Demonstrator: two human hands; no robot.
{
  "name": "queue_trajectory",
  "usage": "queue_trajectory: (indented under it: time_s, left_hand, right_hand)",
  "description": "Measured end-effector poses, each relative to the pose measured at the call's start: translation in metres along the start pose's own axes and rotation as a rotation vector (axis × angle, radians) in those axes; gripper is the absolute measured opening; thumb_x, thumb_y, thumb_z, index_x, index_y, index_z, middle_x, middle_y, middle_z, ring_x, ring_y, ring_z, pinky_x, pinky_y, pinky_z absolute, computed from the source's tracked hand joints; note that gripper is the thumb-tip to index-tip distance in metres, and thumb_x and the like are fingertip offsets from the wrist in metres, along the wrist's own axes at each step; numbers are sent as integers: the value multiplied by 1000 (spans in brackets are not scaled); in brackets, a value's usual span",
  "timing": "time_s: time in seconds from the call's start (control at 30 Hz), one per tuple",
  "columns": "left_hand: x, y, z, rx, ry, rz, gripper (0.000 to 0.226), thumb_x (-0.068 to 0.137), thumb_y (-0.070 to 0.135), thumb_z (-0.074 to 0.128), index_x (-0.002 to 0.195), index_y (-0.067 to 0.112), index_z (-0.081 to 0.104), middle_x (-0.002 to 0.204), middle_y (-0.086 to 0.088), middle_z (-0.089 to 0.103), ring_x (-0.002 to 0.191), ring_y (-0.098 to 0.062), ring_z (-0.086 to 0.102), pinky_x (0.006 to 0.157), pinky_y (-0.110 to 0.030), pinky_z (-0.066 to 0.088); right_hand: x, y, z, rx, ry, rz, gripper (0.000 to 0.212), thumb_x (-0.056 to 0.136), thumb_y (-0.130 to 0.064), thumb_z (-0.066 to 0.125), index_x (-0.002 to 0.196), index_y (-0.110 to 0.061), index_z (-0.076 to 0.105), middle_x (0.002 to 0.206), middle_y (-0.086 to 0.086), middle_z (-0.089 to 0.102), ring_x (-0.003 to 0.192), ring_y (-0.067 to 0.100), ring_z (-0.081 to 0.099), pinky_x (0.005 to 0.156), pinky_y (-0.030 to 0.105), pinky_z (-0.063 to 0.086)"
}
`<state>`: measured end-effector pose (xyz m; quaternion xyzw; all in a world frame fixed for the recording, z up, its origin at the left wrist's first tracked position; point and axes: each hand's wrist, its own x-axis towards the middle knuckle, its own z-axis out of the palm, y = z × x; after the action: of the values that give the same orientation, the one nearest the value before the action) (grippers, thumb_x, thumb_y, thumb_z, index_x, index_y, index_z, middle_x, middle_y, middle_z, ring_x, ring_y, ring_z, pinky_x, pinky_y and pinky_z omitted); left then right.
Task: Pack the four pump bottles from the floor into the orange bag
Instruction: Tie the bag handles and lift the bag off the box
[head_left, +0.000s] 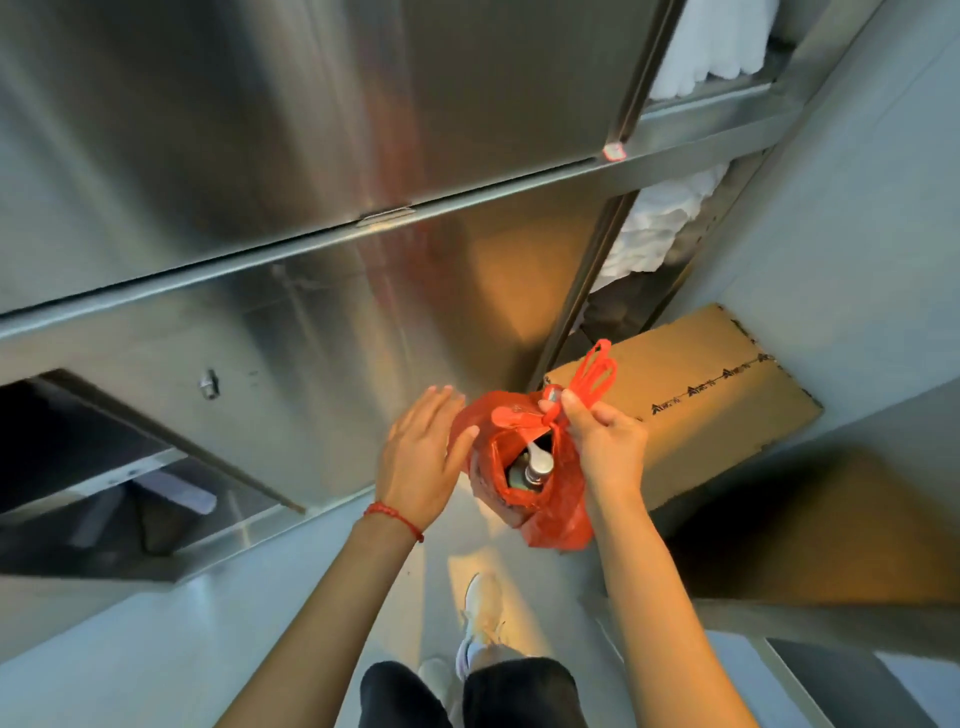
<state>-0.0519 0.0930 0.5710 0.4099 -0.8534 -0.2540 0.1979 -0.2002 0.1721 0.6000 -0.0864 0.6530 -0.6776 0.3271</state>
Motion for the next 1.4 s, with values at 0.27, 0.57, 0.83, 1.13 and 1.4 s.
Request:
queue_trajectory:
  time_s: [0.27, 0.57, 0.83, 1.13, 1.4]
  left_hand:
    - [-92, -44, -57, 83, 167, -273, 39, 88, 26, 53, 121, 4, 53, 132, -18, 51, 126, -34, 44, 103, -46, 34]
    - [-204, -60, -90, 204, 366, -665, 58, 89, 47, 30, 123, 5, 51, 132, -18, 52, 125, -35, 45, 102, -49, 38]
    - [-312, -72, -115, 294, 601, -983, 40, 84, 22, 61, 118, 1, 55, 124, -23, 57, 117, -42, 50, 96, -53, 40]
    - [-451, -110, -155, 313, 756, -1232, 46, 90, 36, 44, 117, 0, 57, 124, -23, 57, 117, -42, 50, 95, -54, 43]
    - [-568, -158, -208, 337, 798, -1392, 50, 85, 37, 37, 114, 2, 59, 121, -22, 60, 113, -41, 54, 90, -53, 45]
  right_hand:
    - [-62, 30, 58, -96, -283, 50, 10, 82, -9, 65, 81, -3, 72, 63, -2, 73, 63, 9, 67, 64, 17, 54]
    - [-139, 67, 121, -211, -735, 176, 17, 81, -7, 65, 66, -13, 72, 62, -1, 73, 59, 7, 65, 60, 16, 53]
    - [-225, 100, 168, -416, -1073, 181, 9, 77, -19, 70, 70, -19, 76, 76, 4, 75, 81, 20, 69, 84, 34, 51]
    - [-357, 155, 221, -559, -1302, 105, 13, 78, -21, 70, 68, -28, 76, 70, -4, 75, 73, 16, 69, 84, 36, 52]
    - [-480, 212, 274, -568, -1351, 110, 21, 77, -22, 71, 58, -31, 74, 58, -14, 71, 58, -2, 62, 68, 24, 47]
